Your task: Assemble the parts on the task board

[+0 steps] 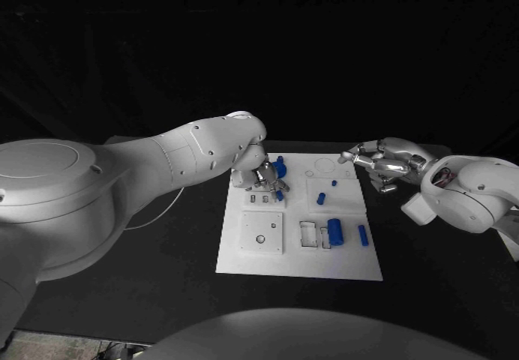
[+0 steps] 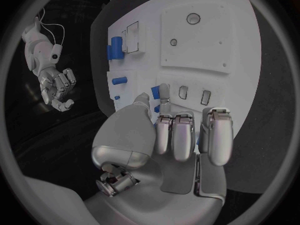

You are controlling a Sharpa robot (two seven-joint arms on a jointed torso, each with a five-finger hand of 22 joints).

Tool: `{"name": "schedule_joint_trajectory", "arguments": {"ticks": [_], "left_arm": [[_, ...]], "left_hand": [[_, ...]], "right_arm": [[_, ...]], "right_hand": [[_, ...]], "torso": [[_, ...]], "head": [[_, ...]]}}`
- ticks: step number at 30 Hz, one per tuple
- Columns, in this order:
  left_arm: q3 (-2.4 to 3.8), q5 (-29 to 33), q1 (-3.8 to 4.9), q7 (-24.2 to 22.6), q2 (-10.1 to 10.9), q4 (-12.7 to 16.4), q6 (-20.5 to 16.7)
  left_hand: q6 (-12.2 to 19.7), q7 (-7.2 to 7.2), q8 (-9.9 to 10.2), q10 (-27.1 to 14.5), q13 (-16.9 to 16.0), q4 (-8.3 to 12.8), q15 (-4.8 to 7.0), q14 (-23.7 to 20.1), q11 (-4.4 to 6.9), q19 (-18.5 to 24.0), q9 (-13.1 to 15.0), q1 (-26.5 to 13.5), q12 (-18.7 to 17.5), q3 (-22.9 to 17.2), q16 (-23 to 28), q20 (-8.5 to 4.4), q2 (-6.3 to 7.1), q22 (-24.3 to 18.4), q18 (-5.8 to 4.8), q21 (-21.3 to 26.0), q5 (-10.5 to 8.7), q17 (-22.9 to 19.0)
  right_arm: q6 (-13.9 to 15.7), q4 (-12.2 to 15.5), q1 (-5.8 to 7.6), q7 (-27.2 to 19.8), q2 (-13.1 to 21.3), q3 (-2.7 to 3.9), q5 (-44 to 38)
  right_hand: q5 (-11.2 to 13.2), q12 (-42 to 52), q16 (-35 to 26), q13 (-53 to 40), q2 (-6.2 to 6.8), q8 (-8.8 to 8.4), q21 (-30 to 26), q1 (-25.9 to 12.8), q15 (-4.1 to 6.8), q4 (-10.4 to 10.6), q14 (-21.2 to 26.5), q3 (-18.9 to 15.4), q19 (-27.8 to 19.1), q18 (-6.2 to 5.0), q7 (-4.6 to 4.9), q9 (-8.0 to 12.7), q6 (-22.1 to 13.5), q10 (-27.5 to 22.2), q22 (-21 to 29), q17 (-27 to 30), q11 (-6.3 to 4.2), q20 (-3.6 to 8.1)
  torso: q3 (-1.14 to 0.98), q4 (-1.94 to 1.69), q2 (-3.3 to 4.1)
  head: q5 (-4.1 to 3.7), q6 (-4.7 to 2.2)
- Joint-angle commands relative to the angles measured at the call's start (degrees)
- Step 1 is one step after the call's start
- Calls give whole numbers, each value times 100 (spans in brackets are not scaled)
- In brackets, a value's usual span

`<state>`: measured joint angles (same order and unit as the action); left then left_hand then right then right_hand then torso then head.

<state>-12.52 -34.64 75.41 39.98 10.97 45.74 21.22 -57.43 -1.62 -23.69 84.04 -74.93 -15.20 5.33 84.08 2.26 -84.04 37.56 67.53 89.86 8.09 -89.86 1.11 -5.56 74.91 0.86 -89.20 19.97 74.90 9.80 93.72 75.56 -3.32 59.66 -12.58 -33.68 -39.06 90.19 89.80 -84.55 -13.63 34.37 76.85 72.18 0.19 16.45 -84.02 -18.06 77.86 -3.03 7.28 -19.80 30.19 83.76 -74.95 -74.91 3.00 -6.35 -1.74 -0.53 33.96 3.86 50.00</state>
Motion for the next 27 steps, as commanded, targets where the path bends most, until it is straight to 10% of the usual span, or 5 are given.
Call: {"name": "schedule_joint_trajectory", "arguments": {"ticks": [1, 9, 20, 27], "left_arm": [[5, -51, -8, 1025, -28, -4, -28], [5, -69, -41, 1009, -55, -17, -55], [5, -83, -56, 989, -67, -25, -105], [5, -110, -57, 958, -60, -10, -182]], "left_hand": [[-26, 1, 29, 596, -1507, -1, 20, 592, 37, -481, 12, 56, 14, -26, -14, -16, 0, 1300, -35, 37, 37, 1510], [39, -21, 87, 596, -1507, -28, 11, 592, 21, -478, 46, 50, 14, -32, -14, -12, 6, 1295, -34, 42, 47, 1510], [72, 18, 94, 596, -1507, 130, 32, 592, 51, -484, 299, 387, 14, -276, -14, -27, 18, 1308, -36, 39, 663, 1510], [63, 42, 94, 596, -1507, 173, 50, 592, 72, -488, 446, 549, 14, -518, -14, -46, 18, 1315, -37, 37, 708, 1510]], "right_arm": [[-137, 9, -4, 25, 2, -1, -9], [-180, -2, -7, 13, 1, -1, 69], [-208, -17, -23, 2, -6, -2, 99], [-211, -15, -27, 4, 0, -2, 105]], "right_hand": [[-30, -19, 20, -545, 4, 30, -40, 66, -22, 8, -598, 35, -48, -68, 25, -9, 0, 624, -1013, -1509, -22, -7], [-4, -19, 20, -545, -9, 36, -64, 31, -26, 34, -598, 37, -73, -75, 30, -9, 19, 624, -1004, -1509, -16, -12], [20, -19, 20, -545, -48, 41, -113, -63, -36, 42, -598, 40, -125, -87, 34, -4, 54, 624, -988, -1509, -8, -22], [18, -19, 20, -545, -48, 42, -122, -64, -37, 40, -598, 41, -134, -89, 34, -3, 56, 624, -984, -1509, -8, -23]], "torso": [[-1, -1, 1], [-1, -3, 0], [-7, 0, 3], [-4, -2, 0]], "head": [[3, 0], [7, 0], [9, 0], [0, 0]]}}
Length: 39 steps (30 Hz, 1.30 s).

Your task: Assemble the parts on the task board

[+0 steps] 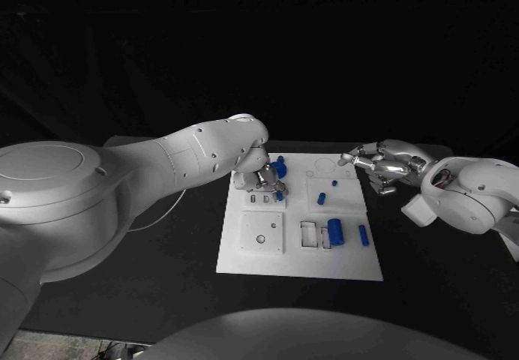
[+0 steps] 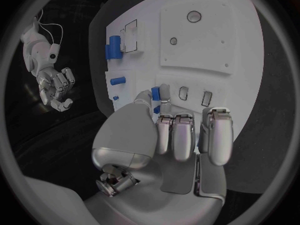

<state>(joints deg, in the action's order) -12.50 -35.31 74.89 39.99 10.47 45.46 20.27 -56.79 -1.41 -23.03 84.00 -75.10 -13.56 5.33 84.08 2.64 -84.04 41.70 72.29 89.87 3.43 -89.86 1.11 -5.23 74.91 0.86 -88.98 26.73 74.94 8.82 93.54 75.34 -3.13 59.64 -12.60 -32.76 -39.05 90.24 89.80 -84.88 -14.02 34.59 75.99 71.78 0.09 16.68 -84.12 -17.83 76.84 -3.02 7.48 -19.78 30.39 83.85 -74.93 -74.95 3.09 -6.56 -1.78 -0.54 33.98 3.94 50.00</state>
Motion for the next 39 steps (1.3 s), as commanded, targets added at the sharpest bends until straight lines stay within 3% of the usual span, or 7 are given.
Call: {"name": "schedule_joint_trajectory", "arguments": {"ticks": [1, 7, 13, 23, 27, 32, 39], "left_arm": [[3, -45, -5, 952, -8, 24, -100], [4, -114, -4, 918, 50, 157, -204], [27, -450, 39, 913, 265, 608, -280], [15, -1123, 370, 934, 902, 1649, -328], [-14, -1473, 445, 954, 1113, 1892, -282], [-31, -1663, 478, 970, 1319, 2066, -277], [-39, -1736, 473, 968, 1340, 2053, -358]], "left_hand": [[-9, 26, 20, 600, -1490, 17, 55, 592, 38, -489, 71, 99, 13, -108, -14, -51, -5, 1318, -38, 14, 76, 1506], [-46, 55, -31, 600, -1490, 15, 73, 592, 63, -494, 255, 157, 13, -338, -14, -66, 68, 1328, -40, 10, 215, 1506], [-57, 61, -51, 600, -1490, 7, 79, 592, 70, -486, 308, 157, 13, -393, -14, -71, 97, 1314, -36, 19, 224, 1506], [-62, 77, -75, 600, -1490, 5, 90, 592, 82, -486, 394, 181, 13, -501, -14, -80, 140, 1313, -36, 21, 228, 1506], [-63, 79, -85, 600, -1490, -2, 95, 592, 87, -481, 437, 186, 13, -560, -14, -85, 159, 1305, -34, 27, 208, 1506], [-61, 79, -88, 600, -1490, -22, 97, 592, 89, -481, 469, 178, 13, -603, -14, -88, 174, 1304, -33, 28, 177, 1506], [-46, 77, -84, 600, -1490, -49, 99, 592, 88, -480, 506, 161, 13, -653, -14, -91, 203, 1304, -33, 29, 138, 1506]], "right_arm": [[-112, 3, -6, -15, 2, -1, 13], [-110, -1, -9, -8, 12, -1, 13], [-104, -15, -14, -5, 16, -2, 14], [-117, -47, -31, 18, 21, -6, -6], [-115, -51, -40, 23, 23, -8, -36], [-127, -53, -50, 44, 26, -10, -55], [-132, -94, -74, 43, -14, -11, -61]], "right_hand": [[14, -24, 20, -512, -10, 21, -42, -23, -27, 13, -588, 21, -38, -92, 13, -5, 38, 615, -984, -1505, -17, -3], [-12, -24, 20, -512, -1, 25, -55, -3, -29, 0, -588, 40, -52, -96, 11, -5, 52, 615, -980, -1505, -17, -6], [-19, -24, 20, -512, 2, 26, -62, 5, -29, -3, -588, 46, -59, -97, 11, -4, 54, 615, -978, -1505, -18, -7], [-41, -24, 20, -512, 34, 3, -106, 57, -32, -6, -588, 83, -104, -109, 15, 8, 9, 615, -963, -1505, -16, -11], [-43, -24, 20, -512, 40, -3, -117, 66, -33, -5, -588, 91, -116, -112, 17, 10, -6, 615, -959, -1505, -14, -12], [-45, -24, 20, -512, 48, -8, -135, 81, -34, -6, -588, 102, -134, -116, 19, 13, -23, 615, -953, -1505, -12, -14], [-50, -26, 20, -509, 53, -11, -157, 94, -36, -7, -588, 114, -155, -121, 20, 15, -33, 611, -946, -1505, -11, -16]], "torso": [[2, -1, -2], [3, -4, -7], [-2, -8, -12], [-1, -12, -16], [0, -11, -13], [2, -18, -5], [5, -7, 3]], "head": [[-11, 0], [-6, 0], [2, 0], [23, 0], [41, 0], [68, 0], [153, 0]]}}
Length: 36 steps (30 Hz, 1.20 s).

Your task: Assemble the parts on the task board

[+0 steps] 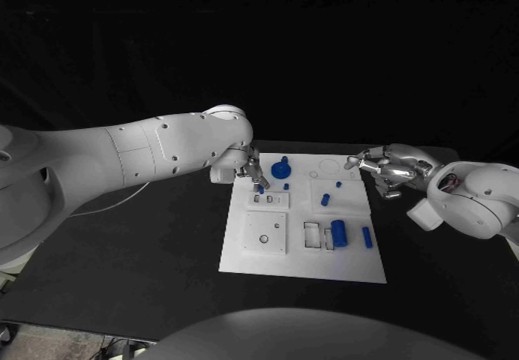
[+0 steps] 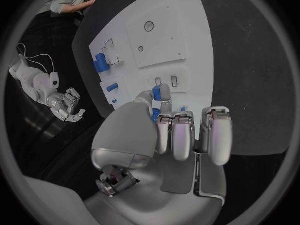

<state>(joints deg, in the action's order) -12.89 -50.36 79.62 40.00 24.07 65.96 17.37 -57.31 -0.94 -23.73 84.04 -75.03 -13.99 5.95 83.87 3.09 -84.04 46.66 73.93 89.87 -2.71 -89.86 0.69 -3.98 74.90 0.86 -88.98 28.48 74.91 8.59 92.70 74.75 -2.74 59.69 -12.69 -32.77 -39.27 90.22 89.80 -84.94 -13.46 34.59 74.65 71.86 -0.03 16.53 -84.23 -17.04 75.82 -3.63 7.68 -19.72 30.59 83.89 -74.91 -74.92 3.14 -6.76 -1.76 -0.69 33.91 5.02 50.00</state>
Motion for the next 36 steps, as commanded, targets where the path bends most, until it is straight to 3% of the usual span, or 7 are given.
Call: {"name": "schedule_joint_trajectory", "arguments": {"ticks": [1, 14, 26, 36], "left_arm": [[0, -221, -8, 964, -29, -8, -92], [-1, 57, -164, 912, -166, -213, -316], [0, 274, -274, 882, -285, -308, -282], [1, 248, -309, 875, -322, -318, -349]], "left_hand": [[7, 29, -13, 596, -1497, -9, 37, 613, 43, -481, 12, -5, 13, -42, -14, -50, 80, 1304, -33, 29, -39, 1509], [20, 24, -1, 596, -1497, -76, 35, 613, 39, -480, 61, -57, 13, -107, -14, -50, 115, 1303, -33, 31, -102, 1509], [24, 24, 10, 596, -1497, -95, 34, 613, 38, -477, 72, -62, 13, -138, -14, -49, 121, 1298, -31, 35, -128, 1509], [24, 23, 13, 596, -1497, -103, 33, 613, 37, -479, 76, -66, 13, -149, -14, -49, 121, 1302, -32, 33, -134, 1509]], "right_arm": [[-112, -16, -21, 2, -27, -2, -61], [-126, -48, -56, -12, -71, -2, -59], [-116, -52, -65, -31, -66, -2, -59], [-113, -47, -66, -12, -56, -2, -59]], "right_hand": [[-30, -24, 20, -501, -1, -11, -26, 89, -24, 8, -577, 38, -55, -62, 1, 8, -56, 604, -947, -1508, -15, 4], [-33, -43, 9, -468, 9, -15, -67, 110, -27, 8, -560, 56, -96, -72, 3, 11, -73, 560, -932, -1491, -13, 2], [-32, -75, -19, -412, 21, -17, -129, 133, -30, 9, -517, 78, -156, -87, 8, 12, -89, 483, -911, -1448, -9, -2], [-32, -91, -43, -384, 30, -15, -176, 145, -33, 9, -481, 92, -200, -99, 11, 13, -93, 445, -895, -1413, -6, -4]], "torso": [[4, 8, 12], [2, 11, -3], [3, 10, 3], [-1, 9, -2]], "head": [[50, 0], [26, 0], [45, 0], [46, 0]]}}
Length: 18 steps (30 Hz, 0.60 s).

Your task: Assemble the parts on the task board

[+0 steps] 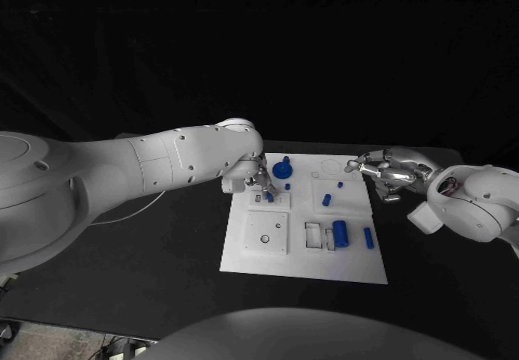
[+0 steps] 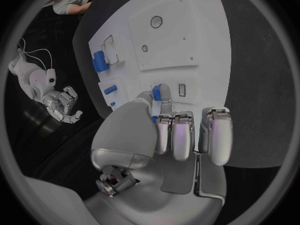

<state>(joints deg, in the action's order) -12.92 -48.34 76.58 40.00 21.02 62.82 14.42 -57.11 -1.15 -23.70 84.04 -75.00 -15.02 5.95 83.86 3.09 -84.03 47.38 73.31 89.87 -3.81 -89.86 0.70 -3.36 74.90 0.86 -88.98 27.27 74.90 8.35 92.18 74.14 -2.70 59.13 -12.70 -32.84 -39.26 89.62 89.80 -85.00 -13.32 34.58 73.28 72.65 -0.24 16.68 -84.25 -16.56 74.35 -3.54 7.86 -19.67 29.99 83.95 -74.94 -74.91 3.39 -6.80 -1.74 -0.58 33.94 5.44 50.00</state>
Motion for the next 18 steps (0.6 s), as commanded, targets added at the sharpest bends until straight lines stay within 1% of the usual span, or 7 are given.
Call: {"name": "schedule_joint_trajectory", "arguments": {"ticks": [1, 9, 14, 18], "left_arm": [[4, 42, -6, 875, -19, -10, -56], [4, -42, -16, 878, -14, 1, -85], [4, -104, -18, 877, -16, -1, -112], [4, -125, -19, 878, -11, 7, -121]], "left_hand": [[4, 44, 10, 596, -1500, 0, 34, 614, 37, -479, 4, -4, 13, -39, -14, -50, 60, 1302, -33, 33, -13, 1510], [5, 44, 13, 596, -1500, -3, 33, 614, 37, -476, 7, -5, 13, -44, -14, -50, 63, 1296, -31, 37, -14, 1510], [5, 44, 13, 596, -1500, -3, 33, 614, 37, -476, 7, -5, 13, -44, -14, -50, 63, 1296, -31, 37, -14, 1510], [5, 44, 13, 596, -1500, -3, 33, 614, 37, -476, 7, -5, 13, -44, -14, -50, 63, 1296, -31, 37, -14, 1510]], "right_arm": [[-83, 5, -5, -14, 0, -1, -52], [49, 12, -7, -8, 7, -1, -80], [80, 13, -8, 5, 13, -1, -86], [77, 13, -8, 18, 11, -1, -87]], "right_hand": [[-32, -31, -44, -377, 16, -15, -41, 67, -12, -6, -477, 46, -55, -108, -6, 8, -33, 438, -891, -1414, -31, 0], [-41, -43, -65, -356, 27, -9, -97, 70, -15, -3, -445, 55, -109, -122, 1, 7, -29, 409, -872, -1382, -26, -3], [-49, -51, -75, -344, 31, -6, -127, 69, -18, 0, -429, 62, -137, -128, 5, 7, -26, 393, -862, -1367, -22, -5], [-52, -56, -81, -335, 32, -5, -145, 68, -20, 1, -420, 66, -154, -132, 7, 7, -27, 380, -856, -1358, -20, -6]], "torso": [[-5, -1, -5], [0, 0, -1], [-2, 3, 0], [-4, -2, -2]], "head": [[4, 0], [-9, 0], [11, 0], [10, 0]]}}
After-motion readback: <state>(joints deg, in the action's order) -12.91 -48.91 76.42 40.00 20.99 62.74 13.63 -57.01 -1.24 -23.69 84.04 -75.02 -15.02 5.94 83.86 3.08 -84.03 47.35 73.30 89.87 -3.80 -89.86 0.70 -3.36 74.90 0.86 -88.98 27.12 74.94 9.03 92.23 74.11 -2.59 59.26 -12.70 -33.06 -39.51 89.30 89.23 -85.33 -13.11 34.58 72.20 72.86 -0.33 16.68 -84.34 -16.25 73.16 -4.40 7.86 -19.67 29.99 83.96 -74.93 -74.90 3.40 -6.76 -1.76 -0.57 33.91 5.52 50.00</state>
